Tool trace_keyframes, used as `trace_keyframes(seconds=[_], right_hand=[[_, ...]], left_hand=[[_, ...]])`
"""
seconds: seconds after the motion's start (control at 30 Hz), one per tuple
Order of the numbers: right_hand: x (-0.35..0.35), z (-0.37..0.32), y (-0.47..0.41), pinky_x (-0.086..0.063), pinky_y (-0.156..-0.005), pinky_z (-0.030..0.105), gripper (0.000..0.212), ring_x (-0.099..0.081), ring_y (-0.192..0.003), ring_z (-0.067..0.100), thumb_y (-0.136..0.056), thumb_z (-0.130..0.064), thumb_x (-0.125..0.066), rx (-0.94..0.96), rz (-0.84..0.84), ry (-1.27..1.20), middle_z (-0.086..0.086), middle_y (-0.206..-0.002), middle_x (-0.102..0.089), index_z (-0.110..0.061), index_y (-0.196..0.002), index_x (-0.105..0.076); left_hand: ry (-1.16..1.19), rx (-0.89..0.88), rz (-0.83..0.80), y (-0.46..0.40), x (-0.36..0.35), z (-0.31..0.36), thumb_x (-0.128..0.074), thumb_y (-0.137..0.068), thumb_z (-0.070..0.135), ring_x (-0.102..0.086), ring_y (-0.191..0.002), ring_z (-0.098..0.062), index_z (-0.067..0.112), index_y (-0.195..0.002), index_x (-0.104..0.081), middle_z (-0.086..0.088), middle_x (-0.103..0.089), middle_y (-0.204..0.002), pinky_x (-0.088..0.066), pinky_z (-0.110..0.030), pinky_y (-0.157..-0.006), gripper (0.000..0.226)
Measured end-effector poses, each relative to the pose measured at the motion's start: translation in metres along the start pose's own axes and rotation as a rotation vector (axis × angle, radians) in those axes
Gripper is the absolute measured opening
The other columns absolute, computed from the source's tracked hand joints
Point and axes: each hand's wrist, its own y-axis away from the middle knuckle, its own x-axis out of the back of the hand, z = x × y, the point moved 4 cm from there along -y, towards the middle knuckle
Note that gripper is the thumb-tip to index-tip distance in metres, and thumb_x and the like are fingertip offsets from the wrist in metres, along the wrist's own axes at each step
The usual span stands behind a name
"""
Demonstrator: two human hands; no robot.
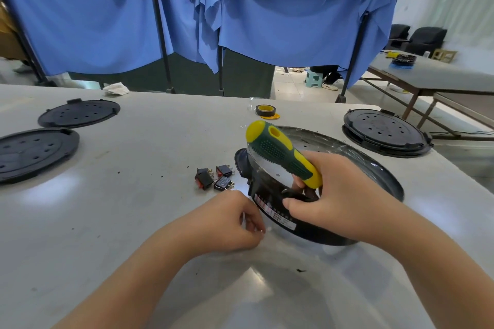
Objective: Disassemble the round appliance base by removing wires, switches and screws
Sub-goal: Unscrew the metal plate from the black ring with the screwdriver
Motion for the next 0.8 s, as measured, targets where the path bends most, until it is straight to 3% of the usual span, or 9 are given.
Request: trace_keyframes(seconds=[0.13,0.3,0.43,0.57,0.8], right_hand=[[-0.002,0.001,0.000,-0.043,-0.056,0.018,0.026,-0.049,-0.055,0.002,-0.071,-0.028,-0.072,-0.007,-0.011,0.003,-0.020,-0.076,-0.058,-0.031,-0.067,-0.046],[-0.011,0.003,0.001,-0.044,-0.051,0.022,0.022,-0.049,-0.053,0.005,-0.072,-0.031,-0.070,-0.021,-0.066,0.008,-0.012,-0.071,-0.059,-0.030,-0.070,-0.049],[-0.016,0.004,0.003,-0.049,-0.055,0.036,0.019,-0.054,-0.058,0.016,-0.071,-0.033,-0.067,-0.034,-0.083,0.013,0.001,-0.070,-0.060,-0.025,-0.072,-0.050],[-0.024,0.005,0.006,-0.052,-0.056,0.044,0.019,-0.057,-0.059,0.018,-0.070,-0.035,-0.065,-0.045,-0.101,0.026,0.000,-0.069,-0.058,-0.024,-0.072,-0.050],[-0.036,0.011,0.009,-0.053,-0.057,0.043,0.018,-0.059,-0.060,0.015,-0.070,-0.034,-0.062,-0.074,-0.145,0.053,-0.001,-0.069,-0.059,-0.026,-0.072,-0.046]], left_hand=[[-0.049,0.070,0.054,0.006,0.022,-0.011,-0.063,-0.071,0.023,-0.052,-0.051,0.004,0.032,-0.068,-0.069,0.023,-0.063,-0.063,-0.034,-0.005,-0.046,0.011],[-0.116,0.212,0.221,0.012,0.052,-0.039,-0.068,-0.073,0.019,-0.052,-0.052,0.007,0.026,-0.066,-0.068,0.011,-0.063,-0.063,-0.036,-0.007,-0.048,0.010],[-0.145,0.287,0.273,0.013,0.061,-0.053,-0.069,-0.078,0.021,-0.052,-0.052,0.005,0.026,-0.067,-0.066,0.010,-0.063,-0.068,-0.035,-0.008,-0.048,0.012],[-0.154,0.326,0.273,0.012,0.057,-0.059,-0.067,-0.082,0.023,-0.051,-0.060,0.002,0.024,-0.075,-0.068,0.010,-0.064,-0.078,-0.033,-0.011,-0.052,0.007],[-0.186,0.304,0.278,0.008,0.054,-0.056,-0.063,-0.085,0.024,-0.046,-0.051,0.003,0.033,-0.060,-0.054,0.013,-0.053,-0.060,-0.030,-0.010,-0.047,0.028]])
